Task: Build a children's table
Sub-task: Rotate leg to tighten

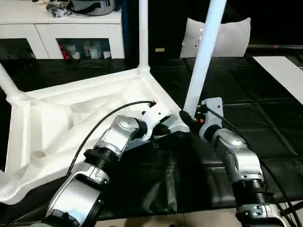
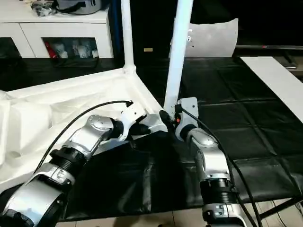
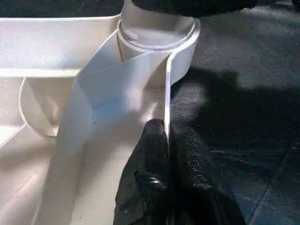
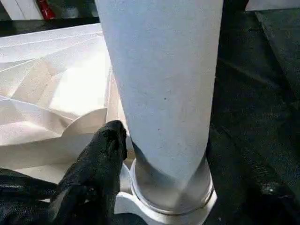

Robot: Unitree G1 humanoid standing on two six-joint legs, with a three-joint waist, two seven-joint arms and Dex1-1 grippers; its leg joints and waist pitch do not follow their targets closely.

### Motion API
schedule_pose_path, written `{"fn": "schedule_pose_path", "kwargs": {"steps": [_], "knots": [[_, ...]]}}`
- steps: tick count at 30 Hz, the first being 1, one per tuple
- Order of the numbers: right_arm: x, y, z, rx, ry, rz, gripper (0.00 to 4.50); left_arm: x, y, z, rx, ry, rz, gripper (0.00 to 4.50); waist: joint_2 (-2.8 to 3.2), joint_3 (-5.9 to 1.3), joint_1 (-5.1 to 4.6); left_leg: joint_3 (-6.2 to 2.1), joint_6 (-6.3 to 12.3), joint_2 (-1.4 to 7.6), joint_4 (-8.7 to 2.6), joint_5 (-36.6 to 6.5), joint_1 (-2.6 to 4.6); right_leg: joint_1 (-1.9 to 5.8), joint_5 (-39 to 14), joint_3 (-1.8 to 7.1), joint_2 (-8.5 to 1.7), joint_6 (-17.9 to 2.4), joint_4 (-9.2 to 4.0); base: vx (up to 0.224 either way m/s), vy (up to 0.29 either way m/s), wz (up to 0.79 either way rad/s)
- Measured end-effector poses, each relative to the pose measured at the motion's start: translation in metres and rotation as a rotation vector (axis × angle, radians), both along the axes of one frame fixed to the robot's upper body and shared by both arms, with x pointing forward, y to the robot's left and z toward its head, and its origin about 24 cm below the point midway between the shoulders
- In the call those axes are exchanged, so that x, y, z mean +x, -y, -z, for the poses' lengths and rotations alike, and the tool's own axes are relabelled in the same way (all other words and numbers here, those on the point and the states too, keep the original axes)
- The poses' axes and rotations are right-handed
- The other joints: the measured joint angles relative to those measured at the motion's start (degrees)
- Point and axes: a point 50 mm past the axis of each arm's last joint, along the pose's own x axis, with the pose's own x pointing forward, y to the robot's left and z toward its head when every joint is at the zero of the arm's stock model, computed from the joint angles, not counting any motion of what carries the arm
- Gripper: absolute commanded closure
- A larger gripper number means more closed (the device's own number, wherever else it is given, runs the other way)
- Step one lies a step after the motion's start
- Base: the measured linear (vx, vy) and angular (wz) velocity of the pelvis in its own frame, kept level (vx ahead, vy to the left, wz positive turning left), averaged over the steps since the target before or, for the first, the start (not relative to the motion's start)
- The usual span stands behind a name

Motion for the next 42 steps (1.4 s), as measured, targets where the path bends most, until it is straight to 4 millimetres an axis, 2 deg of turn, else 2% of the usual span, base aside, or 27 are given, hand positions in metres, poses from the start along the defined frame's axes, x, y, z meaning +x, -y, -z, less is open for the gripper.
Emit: {"fn": "schedule_pose_path", "kwargs": {"steps": [6,8,9,12,17,22,24,26,27,31,32,34,37,40,42], "knots": [[-0.008,0.007,0.003,0.032,0.031,-0.058,0.91,-0.001,-0.009,-0.001,0.026,0.021,0.056,4.5,-0.08,0.06,0.27,0.01,0.01,0.04,-0.15,0.0,-0.01,-0.09,0.0,-0.01,0.05,0.0,0.0,0.0,0.0,0.0],[-0.013,0.016,0.004,0.018,0.043,-0.103,0.81,-0.003,-0.01,-0.001,0.034,0.031,0.09,4.5,-0.09,0.06,0.71,0.03,-0.02,0.02,-0.13,0.0,-0.01,-0.08,0.0,0.01,0.03,0.0,0.0,0.0,0.0,0.0],[-0.016,0.019,0.004,0.021,0.046,-0.137,0.59,-0.004,-0.013,-0.001,0.037,0.033,0.105,4.5,-0.1,0.07,0.85,0.04,-0.01,0.03,-0.12,0.0,0.0,-0.08,0.0,0.01,0.03,0.0,0.0,0.0,0.0,0.0],[-0.023,0.033,0.002,-0.02,0.065,-0.25,0.42,-0.006,-0.025,-0.002,0.063,0.047,0.17,4.5,-0.15,0.09,1.2,0.04,-0.04,0.03,-0.11,0.0,0.01,-0.07,0.0,0.01,0.03,0.0,0.01,0.0,0.0,0.0],[-0.031,0.05,-0.004,-0.061,0.08,-0.417,0.42,-0.008,-0.041,-0.003,0.093,0.052,0.246,4.5,-0.16,0.1,1.3,0.04,-0.05,0.02,-0.06,0.0,0.07,0.02,-0.2,0.02,0.02,0.3,0.02,0.0,0.0,0.0],[-0.042,0.062,-0.009,-0.098,0.061,-0.638,0.42,-0.017,-0.053,-0.004,0.12,0.039,0.39,4.5,-0.18,0.1,1.95,0.04,-0.05,0.03,-0.04,0.0,0.09,0.06,-0.2,0.01,0.01,0.3,0.03,0.0,0.0,0.0],[-0.045,0.062,-0.008,-0.096,0.046,-0.702,0.68,-0.02,-0.055,-0.004,0.134,0.033,0.447,4.5,-0.18,0.1,2.46,0.04,-0.05,0.03,-0.04,0.0,0.1,0.08,-0.1,0.01,0.01,0.1,0.04,0.0,0.0,0.0],[-0.047,0.06,-0.007,-0.097,0.033,-0.758,0.68,-0.023,-0.056,-0.005,0.147,0.036,0.497,4.5,-0.18,0.1,2.82,0.04,-0.05,0.03,-0.03,0.0,0.12,0.11,-0.1,0.01,0.0,0.1,0.04,0.0,0.0,0.0],[-0.047,0.058,-0.006,-0.095,0.028,-0.786,0.93,-0.025,-0.057,-0.005,0.152,0.038,0.525,4.5,-0.19,0.09,2.97,0.04,-0.05,0.03,0.0,0.0,0.12,0.13,-0.1,0.01,-0.01,0.1,0.04,0.0,0.0,0.0],[-0.047,0.055,-0.001,-0.09,-0.005,-0.861,1.2,-0.031,-0.055,-0.004,0.154,0.025,0.606,4.5,-0.25,0.06,3.69,0.05,-0.04,0.03,0.06,0.0,0.14,0.21,-0.1,0.01,-0.03,0.1,0.04,0.0,0.0,0.0],[-0.048,0.054,0.0,-0.089,-0.009,-0.871,1.45,-0.033,-0.055,-0.004,0.154,0.022,0.624,4.5,-0.24,0.06,3.94,0.05,-0.04,0.03,0.07,0.0,0.14,0.21,-0.1,0.01,-0.03,0.1,0.04,0.0,0.0,0.0],[-0.049,0.051,0.001,-0.083,-0.017,-0.904,1.52,-0.035,-0.053,-0.004,0.154,0.017,0.651,4.5,-0.25,0.06,4.39,0.05,-0.05,0.03,0.07,0.0,0.16,0.22,-0.1,0.01,-0.04,0.1,0.06,0.0,0.0,0.0],[-0.05,0.048,0.001,-0.073,-0.027,-0.954,1.89,-0.036,-0.054,-0.004,0.153,0.006,0.671,4.5,-0.26,0.06,4.41,0.06,-0.04,0.03,0.07,0.0,0.17,0.23,-0.1,0.01,-0.04,0.1,0.06,0.0,0.0,0.0],[-0.052,0.046,0.001,-0.063,-0.035,-0.998,1.96,-0.039,-0.055,-0.004,0.158,0.006,0.699,4.5,-0.26,0.06,4.42,0.07,-0.04,0.03,0.07,0.0,0.17,0.23,-0.1,0.01,-0.05,0.1,0.06,0.0,0.0,0.0],[-0.052,0.043,0.001,-0.061,-0.041,-1.026,2.24,-0.04,-0.055,-0.005,0.16,0.002,0.714,4.5,-0.27,0.06,4.42,0.07,-0.05,0.04,0.07,0.0,0.17,0.23,-0.1,0.0,-0.05,0.1,0.08,0.0,0.0,0.0]]}}
